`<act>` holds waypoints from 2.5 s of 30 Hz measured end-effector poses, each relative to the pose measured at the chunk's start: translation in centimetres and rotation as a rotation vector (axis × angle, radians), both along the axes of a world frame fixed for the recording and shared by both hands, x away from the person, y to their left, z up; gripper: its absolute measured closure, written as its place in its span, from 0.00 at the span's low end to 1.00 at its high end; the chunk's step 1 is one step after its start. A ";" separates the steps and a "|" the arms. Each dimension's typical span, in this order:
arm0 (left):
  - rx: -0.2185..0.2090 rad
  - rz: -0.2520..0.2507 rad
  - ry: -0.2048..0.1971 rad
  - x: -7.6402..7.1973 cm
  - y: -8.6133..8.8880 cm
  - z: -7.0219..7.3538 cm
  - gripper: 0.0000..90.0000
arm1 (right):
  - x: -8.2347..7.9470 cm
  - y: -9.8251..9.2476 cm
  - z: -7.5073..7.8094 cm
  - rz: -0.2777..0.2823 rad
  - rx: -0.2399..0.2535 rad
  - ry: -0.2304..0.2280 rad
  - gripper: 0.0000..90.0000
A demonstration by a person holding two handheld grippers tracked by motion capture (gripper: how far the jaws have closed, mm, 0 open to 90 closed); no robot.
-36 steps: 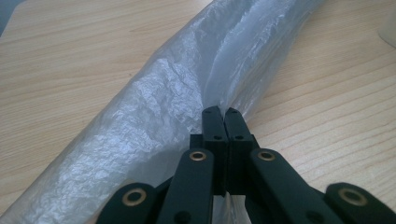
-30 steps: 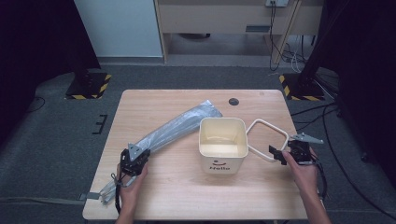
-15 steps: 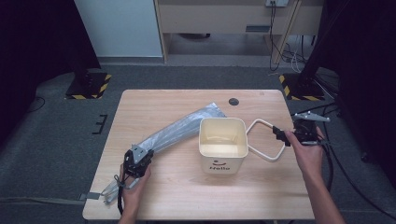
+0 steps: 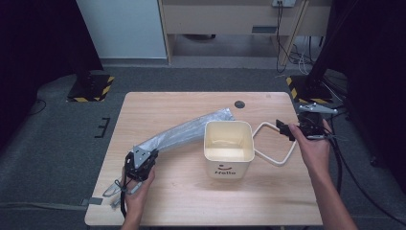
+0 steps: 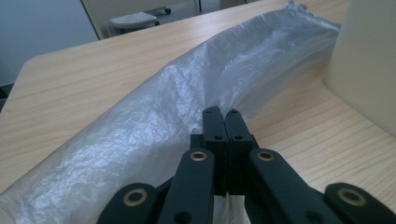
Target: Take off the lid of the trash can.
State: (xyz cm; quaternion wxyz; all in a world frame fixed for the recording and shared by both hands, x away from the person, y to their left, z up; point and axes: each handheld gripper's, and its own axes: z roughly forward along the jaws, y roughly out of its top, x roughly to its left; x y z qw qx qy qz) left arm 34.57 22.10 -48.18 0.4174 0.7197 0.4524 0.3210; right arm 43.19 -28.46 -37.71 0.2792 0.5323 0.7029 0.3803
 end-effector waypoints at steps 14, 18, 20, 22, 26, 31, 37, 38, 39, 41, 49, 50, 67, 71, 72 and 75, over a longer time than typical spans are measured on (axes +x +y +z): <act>-0.044 0.025 -0.076 0.8 1.2 4.8 1.00 | 0.1 0.5 1.0 0.053 0.052 -0.045 0.07; -0.053 0.030 -0.106 1.4 1.1 6.4 1.00 | -0.1 0.9 1.6 0.085 0.063 -0.082 0.07; -0.049 0.030 -0.110 1.5 0.9 6.6 1.00 | -0.1 1.0 1.8 0.090 0.069 -0.091 0.07; -0.060 0.027 -0.123 1.8 0.6 6.9 1.00 | -0.2 1.2 2.0 0.102 0.072 -0.102 0.07; -0.057 0.032 -0.127 2.7 0.0 7.4 1.00 | -0.3 2.1 2.2 0.143 0.079 -0.115 0.08; -0.058 0.034 -0.134 3.9 -0.8 8.2 1.00 | -0.2 3.6 1.9 0.202 0.049 -0.120 0.08; -0.070 0.042 -0.136 4.8 -1.4 8.4 1.00 | 0.2 4.8 1.6 0.236 0.028 -0.111 0.08; -0.071 0.044 -0.136 4.9 -1.5 8.5 1.00 | 0.2 4.8 1.6 0.236 0.028 -0.111 0.08; -0.070 0.045 -0.135 5.1 -1.5 8.5 1.00 | 0.3 4.9 1.4 0.242 0.015 -0.102 0.08; -0.075 0.046 -0.133 5.3 -1.6 8.7 1.00 | 0.4 4.9 1.2 0.241 0.017 -0.098 0.09; -0.098 0.033 -0.131 6.0 -2.8 9.8 1.00 | 0.7 5.5 0.5 0.261 0.023 -0.104 0.11; -0.106 0.024 -0.132 6.2 -3.4 10.2 1.00 | 0.7 5.6 0.5 0.265 0.023 -0.105 0.11; -0.116 -0.058 -0.138 6.6 -8.6 12.1 1.00 | 0.8 7.1 0.0 0.309 0.008 -0.142 0.14; -0.110 -0.088 -0.148 6.7 -9.8 12.6 1.00 | 0.8 7.4 0.1 0.320 0.006 -0.150 0.16; -0.107 -0.097 -0.150 6.7 -10.1 12.7 1.00 | 0.8 7.4 0.1 0.320 0.006 -0.150 0.16; -0.106 -0.134 -0.152 6.5 -11.2 13.1 1.00 | 0.9 8.0 -0.1 0.323 -0.025 -0.183 0.19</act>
